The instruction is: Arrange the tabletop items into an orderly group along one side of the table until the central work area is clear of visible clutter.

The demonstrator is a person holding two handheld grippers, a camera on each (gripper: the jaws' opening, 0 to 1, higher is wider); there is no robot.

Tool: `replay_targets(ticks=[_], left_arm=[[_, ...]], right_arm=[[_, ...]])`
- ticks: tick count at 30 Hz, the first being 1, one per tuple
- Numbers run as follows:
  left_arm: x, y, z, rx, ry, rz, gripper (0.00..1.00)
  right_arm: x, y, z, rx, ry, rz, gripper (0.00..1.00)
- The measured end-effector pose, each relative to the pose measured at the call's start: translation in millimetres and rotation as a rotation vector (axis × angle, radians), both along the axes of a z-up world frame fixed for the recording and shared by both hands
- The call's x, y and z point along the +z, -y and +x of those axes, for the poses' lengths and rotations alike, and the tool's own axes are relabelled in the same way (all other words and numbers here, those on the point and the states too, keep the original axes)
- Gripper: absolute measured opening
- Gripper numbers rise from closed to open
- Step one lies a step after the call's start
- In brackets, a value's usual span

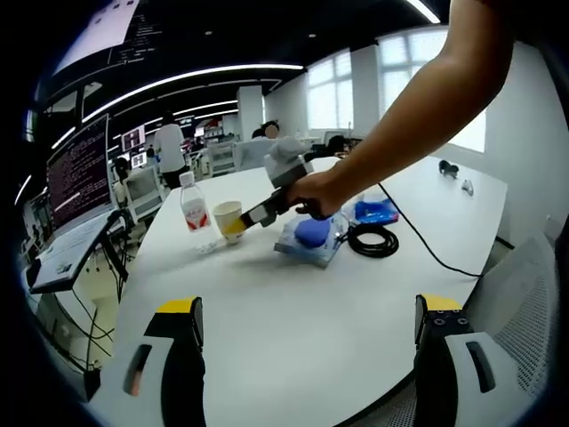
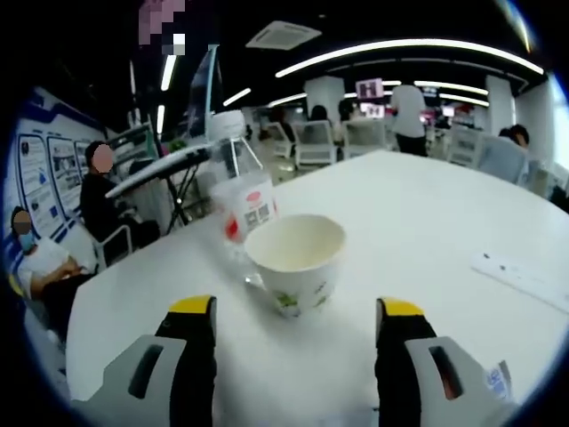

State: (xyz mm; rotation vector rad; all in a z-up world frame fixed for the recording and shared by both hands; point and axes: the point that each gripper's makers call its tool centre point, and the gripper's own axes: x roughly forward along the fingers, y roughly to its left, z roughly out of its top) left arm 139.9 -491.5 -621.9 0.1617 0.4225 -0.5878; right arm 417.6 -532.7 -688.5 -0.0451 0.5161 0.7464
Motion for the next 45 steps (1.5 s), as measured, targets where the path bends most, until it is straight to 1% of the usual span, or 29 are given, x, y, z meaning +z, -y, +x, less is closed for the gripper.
replay_targets(ticks=[2, 9, 14, 22, 25, 30, 33, 38, 45], left_arm=[[0.2, 1, -0.3, -0.004, 0.001, 0.001, 1.0], [1.0, 3, -1.4, -0.014, 0.006, 0.005, 1.0], [0.0, 4, -2.4, -0.024, 0.006, 0.015, 1.0], [-1.1, 7, -4.0, -0.04, 0.003, 0.022, 1.0], [-1.5, 8, -4.7, -0.047, 0.002, 0.025, 1.0], [-1.9, 9, -5.5, -0.056, 0.003, 0.031, 1.0], [-2.1, 10, -6.0, -0.062, 0.003, 0.033, 1.0], [-2.8, 12, -6.9, -0.07, 0.0, 0.039, 1.0], [-3.2, 14, -8.2, -0.085, -0.007, 0.038, 1.0]], right_arm=[[2.8, 4, -6, 0.005, 0.0, 0.005, 0.77], [7.1, 27, -25, 0.003, -0.008, -0.003, 0.81], [12.6, 42, -38, -0.014, -0.012, 0.019, 0.86], [18.8, 61, -60, -0.03, -0.015, 0.041, 0.92], [23.5, 68, -68, -0.049, -0.015, 0.067, 0.93], [27.3, 78, -83, -0.047, -0.008, 0.077, 0.97], [26.6, 86, -93, -0.048, -0.012, 0.087, 1.0], [23.6, 100, -114, -0.07, -0.034, 0.111, 1.0], [21.1, 125, -138, -0.133, -0.06, 0.138, 1.0]])
